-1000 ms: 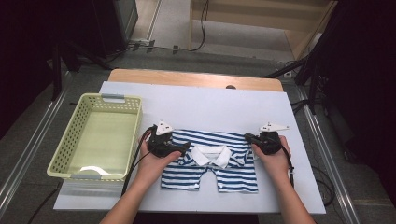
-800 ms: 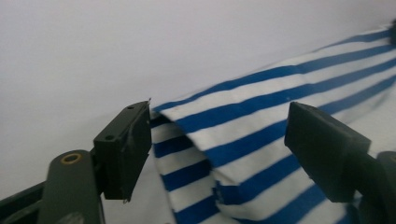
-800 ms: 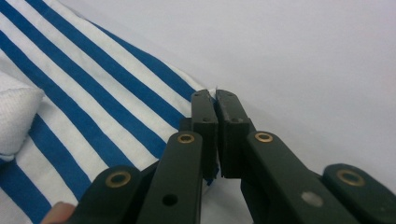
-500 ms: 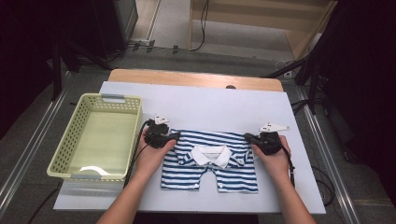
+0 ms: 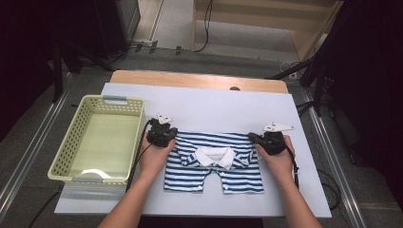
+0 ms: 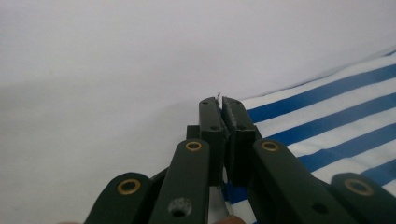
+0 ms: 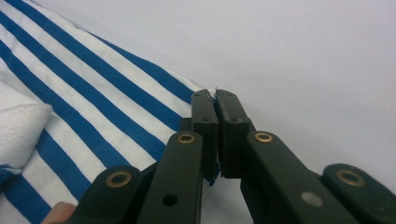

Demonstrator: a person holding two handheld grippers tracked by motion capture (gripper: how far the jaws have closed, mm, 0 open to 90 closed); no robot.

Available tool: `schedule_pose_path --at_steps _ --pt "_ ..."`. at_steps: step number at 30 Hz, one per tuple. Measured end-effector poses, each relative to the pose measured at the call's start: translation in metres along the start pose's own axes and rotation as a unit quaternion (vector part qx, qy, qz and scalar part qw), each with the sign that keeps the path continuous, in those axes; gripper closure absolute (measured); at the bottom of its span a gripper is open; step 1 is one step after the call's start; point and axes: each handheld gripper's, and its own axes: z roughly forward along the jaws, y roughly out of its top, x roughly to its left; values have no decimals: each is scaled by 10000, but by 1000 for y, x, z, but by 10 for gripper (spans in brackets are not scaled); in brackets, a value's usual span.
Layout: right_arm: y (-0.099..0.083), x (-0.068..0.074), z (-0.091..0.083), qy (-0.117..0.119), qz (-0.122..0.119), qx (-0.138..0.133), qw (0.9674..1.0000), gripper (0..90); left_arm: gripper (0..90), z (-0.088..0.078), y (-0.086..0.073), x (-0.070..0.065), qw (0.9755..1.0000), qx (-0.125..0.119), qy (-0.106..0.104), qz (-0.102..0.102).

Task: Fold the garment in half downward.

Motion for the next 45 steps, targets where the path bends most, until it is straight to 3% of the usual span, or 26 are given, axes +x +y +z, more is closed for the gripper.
schedule_pose_path --at_steps 2,10,13,14,16,17,19,23,27,30,37,38,39,40,45 --pt "4 -2 1 -14 17 -28 10000 859 885 0 3 1 9999 -94 64 -58" --pt "26 -8 8 -191 -26 -112 9998 859 885 4 18 4 9987 -384 323 75" --pt "32 -11 12 -236 -3 -98 9997 858 870 7 21 6 9988 -395 305 7" --pt "34 -12 13 -239 13 -68 9997 856 805 8 21 6 9986 -400 331 -103" --pt "34 -12 14 -247 -7 -84 9997 845 578 8 21 6 9987 -374 318 -149" --pt "35 -10 12 -325 40 -130 9994 763 530 4 21 4 9991 -355 202 -123" --pt "35 -9 8 -376 105 -224 9990 679 462 0 19 0 9990 -429 64 -80" --pt "34 -1 1 -206 173 -361 9990 620 436 -6 17 -10 9980 -508 -368 13" --pt "32 12 -2 235 54 -306 9992 569 398 -8 15 -22 9944 -463 -940 99" --pt "31 23 -2 493 -4 -260 9984 533 376 -9 13 -30 9914 -361 -1244 197" --pt "29 37 2 894 -8 -168 9959 473 335 -6 9 -41 9882 -173 -1475 367" --pt "27 41 5 963 33 -85 9953 441 315 -4 7 -44 9864 -104 -1587 405" --pt "26 42 6 1025 53 -61 9947 434 314 -4 7 -44 9864 -104 -1587 405" --pt "26 43 9 1067 69 -15 9943 419 314 -2 6 -47 9843 -23 -1707 452" --pt "24 45 15 1118 136 135 9935 404 292 4 3 -47 9848 150 -1674 433"
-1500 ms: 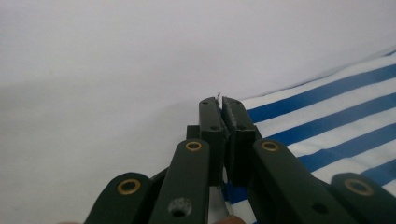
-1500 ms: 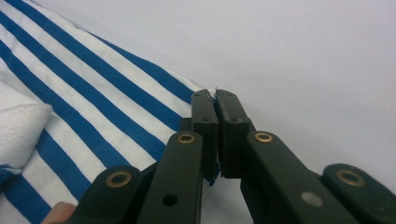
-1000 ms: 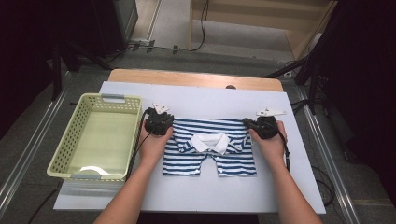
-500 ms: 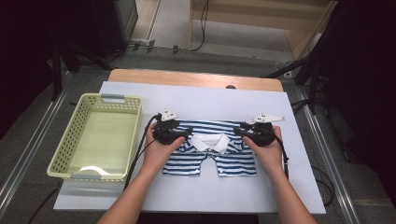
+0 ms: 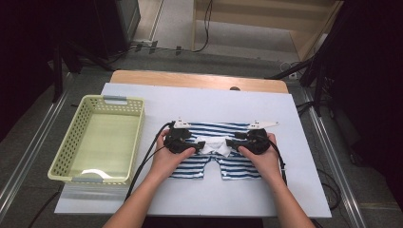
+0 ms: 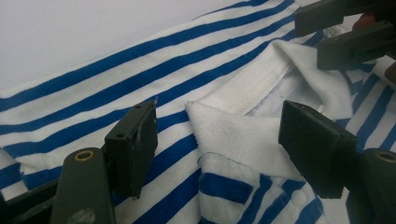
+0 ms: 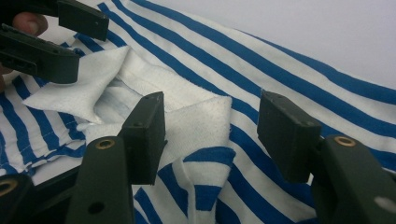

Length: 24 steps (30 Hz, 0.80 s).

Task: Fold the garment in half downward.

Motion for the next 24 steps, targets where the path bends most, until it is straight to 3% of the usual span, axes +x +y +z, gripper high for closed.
schedule_pose_path --at_steps 12,17,24 --pt "-3 1 11 130 36 355 9993 417 288 4 -4 -3 9996 242 -21 147" --pt "-2 2 7 212 -50 214 9995 532 288 3 -4 -5 9993 278 -37 238" --pt "-1 7 -5 332 -256 8 9991 619 288 1 -8 -6 9993 255 -73 255"
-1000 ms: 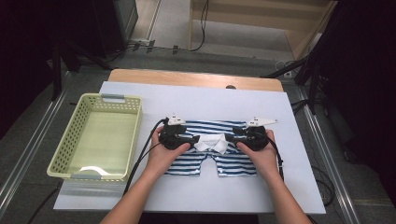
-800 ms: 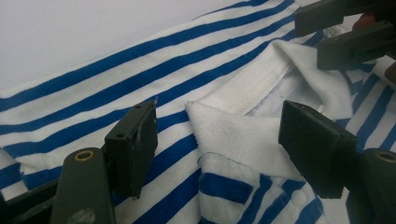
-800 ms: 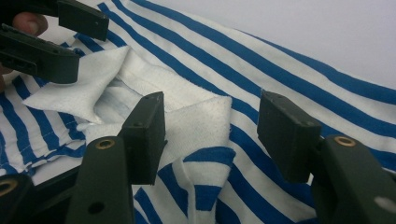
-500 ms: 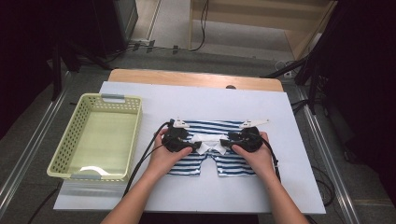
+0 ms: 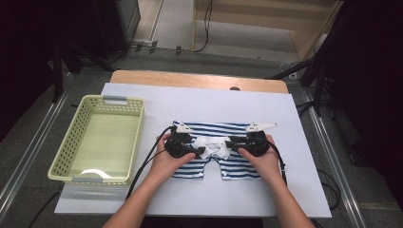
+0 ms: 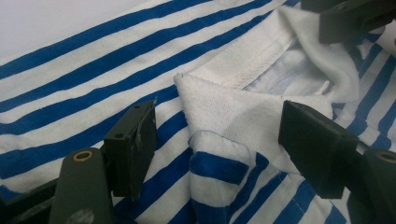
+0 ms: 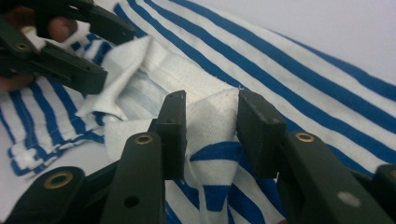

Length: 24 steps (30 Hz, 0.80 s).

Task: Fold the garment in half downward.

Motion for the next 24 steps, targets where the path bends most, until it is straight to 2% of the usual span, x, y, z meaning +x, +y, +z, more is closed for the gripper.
schedule_pose_path --at_steps 3,7,12,14,17,21,24 --pt "1 3 -7 49 -130 -126 9998 649 293 -1 0 -1 10000 11 3 62" --pt "0 9 -18 72 -283 -313 9991 706 350 -5 -1 -5 9999 -64 -60 141" --pt "-4 17 -26 138 -449 -400 9981 740 449 -11 -1 -10 9990 -171 -49 407" --pt "-6 20 -28 196 -539 -396 9976 740 486 -14 -3 -11 9985 -245 -59 483" --pt "-9 23 -29 419 -640 -263 9967 705 530 -18 -5 -11 9979 -308 -134 556" --pt "-13 28 -27 276 -789 -98 9965 672 562 -21 -7 -11 9976 -340 -219 560" --pt "-17 32 -27 206 -815 -154 9963 744 612 -23 -10 -12 9973 -346 -232 613"
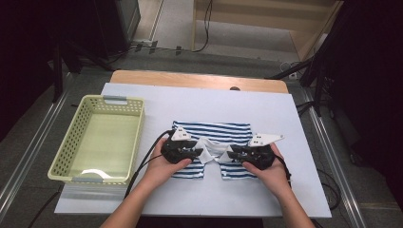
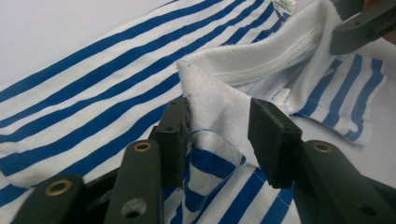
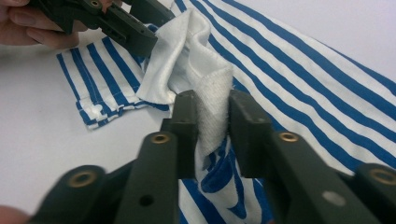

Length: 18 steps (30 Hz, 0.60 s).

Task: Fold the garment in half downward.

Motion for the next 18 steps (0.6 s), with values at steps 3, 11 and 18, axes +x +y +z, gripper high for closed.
schedule_pose_path --at_steps 3,11,18 --pt "-2 7 -1 -189 -187 -82 9996 775 640 -3 -1 -1 10000 -31 -32 31" --pt "-12 25 -4 -304 -663 -220 9971 777 488 -18 3 7 9989 -388 -20 -279" --pt "-27 32 -10 -259 -779 -190 9964 764 604 -24 8 7 9968 -598 -218 -482"
